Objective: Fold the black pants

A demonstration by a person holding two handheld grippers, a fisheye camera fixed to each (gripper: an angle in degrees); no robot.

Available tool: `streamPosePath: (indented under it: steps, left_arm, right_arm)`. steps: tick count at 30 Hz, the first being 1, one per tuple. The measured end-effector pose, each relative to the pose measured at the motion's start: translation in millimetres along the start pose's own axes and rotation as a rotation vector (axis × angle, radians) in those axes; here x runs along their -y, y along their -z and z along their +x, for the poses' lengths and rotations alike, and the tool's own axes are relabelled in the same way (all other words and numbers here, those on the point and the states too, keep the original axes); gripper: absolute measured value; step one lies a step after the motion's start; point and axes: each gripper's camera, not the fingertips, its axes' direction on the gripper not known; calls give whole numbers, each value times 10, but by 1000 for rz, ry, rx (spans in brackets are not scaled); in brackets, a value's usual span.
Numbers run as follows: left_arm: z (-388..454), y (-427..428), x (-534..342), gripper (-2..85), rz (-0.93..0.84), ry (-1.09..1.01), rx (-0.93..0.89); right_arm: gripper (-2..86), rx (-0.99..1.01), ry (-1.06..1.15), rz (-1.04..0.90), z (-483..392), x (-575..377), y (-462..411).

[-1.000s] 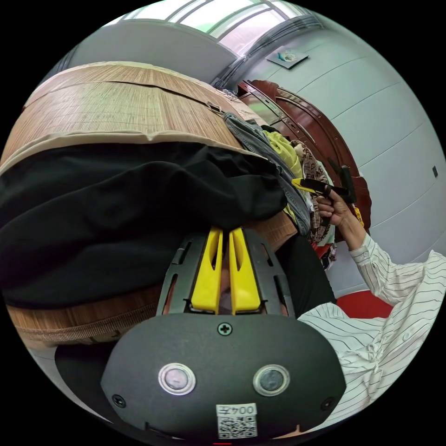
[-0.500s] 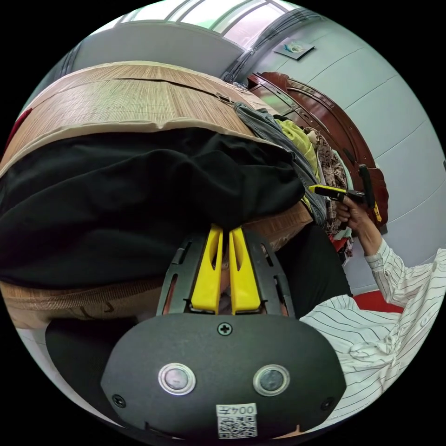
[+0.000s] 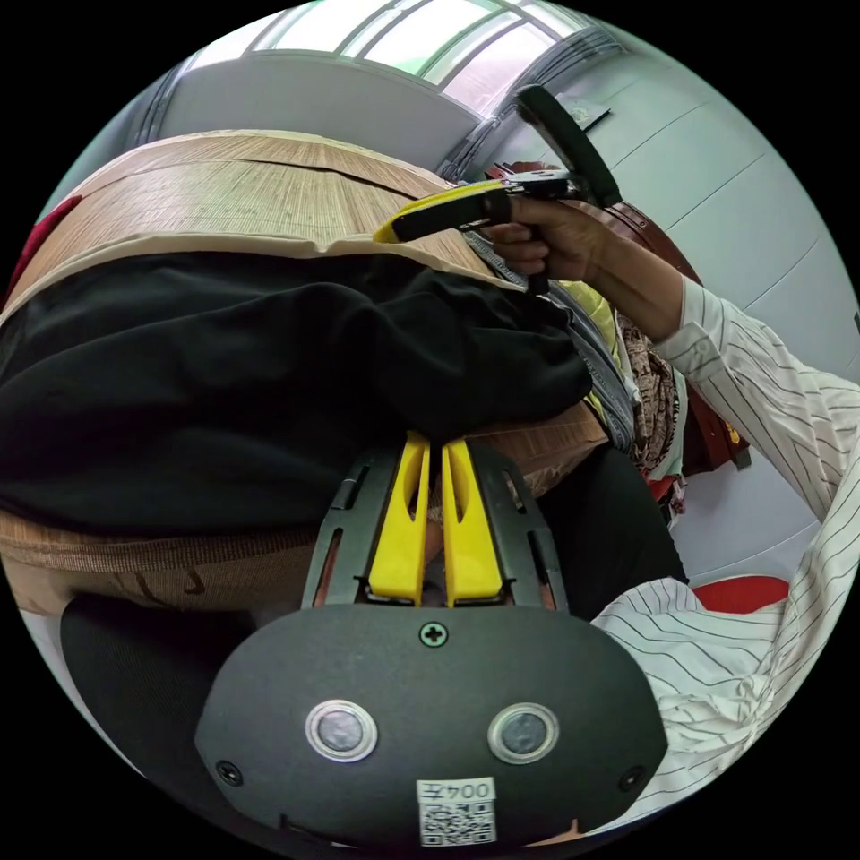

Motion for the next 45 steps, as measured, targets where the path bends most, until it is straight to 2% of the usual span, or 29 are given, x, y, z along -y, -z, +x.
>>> streamPosePath:
  steps: [2,4,6,9,10,13,16,18,20,24,27,32,37,41,45]
  left_arm:
    - [3,3,1,24,-4,-16,5]
    - [-9,8,-1,25,-6,-24,2]
    - [-19,13,-11,25,-3,-22,-2]
    - [-13,12,-28,25,3,-29,2]
    - [-5,10,-37,25,3,-36,6]
    - [-9,25,-43,25,7,-36,8]
    - [-36,28,-36,25,11,-26,-2]
    - [-44,26,-31,24,14,-24,-2]
    - [-49,27,-20,25,12,-26,-1]
    - [-37,35,9,25,6,-40,14]
    - [-37,48,48,25,-3,-39,16]
    - [-61,158,138,26,-15,-23,-30]
    - [-168,311,213,25,-24,51,-156]
    - [-172,441,236,19,-36,55,-171]
    - [-174,639,302,7,8,64,-71]
  right_arm:
    - [112,14,45,-69,-6,133,-120]
    - [56,-15,55,-105,12,192,-180]
    - [32,-42,18,-96,84,234,-194]
    - [14,-46,-158,-57,314,268,-193]
    - [11,-104,-256,-63,405,258,-218]
    - [41,-24,-314,-80,482,157,-256]
    - [65,62,-280,85,354,-75,-5]
    - [102,85,-224,55,247,-164,-12]
    - [122,15,-192,-22,168,-248,-119]
    - [53,-9,-269,-32,245,-370,-221]
    - [71,4,-356,-25,311,-475,-278]
    - [87,85,-533,208,416,-1288,224]
    - [64,135,-712,283,285,-2451,386]
    - [66,160,-632,224,-275,-2888,312]
    - [84,206,-556,277,-752,-2975,296]
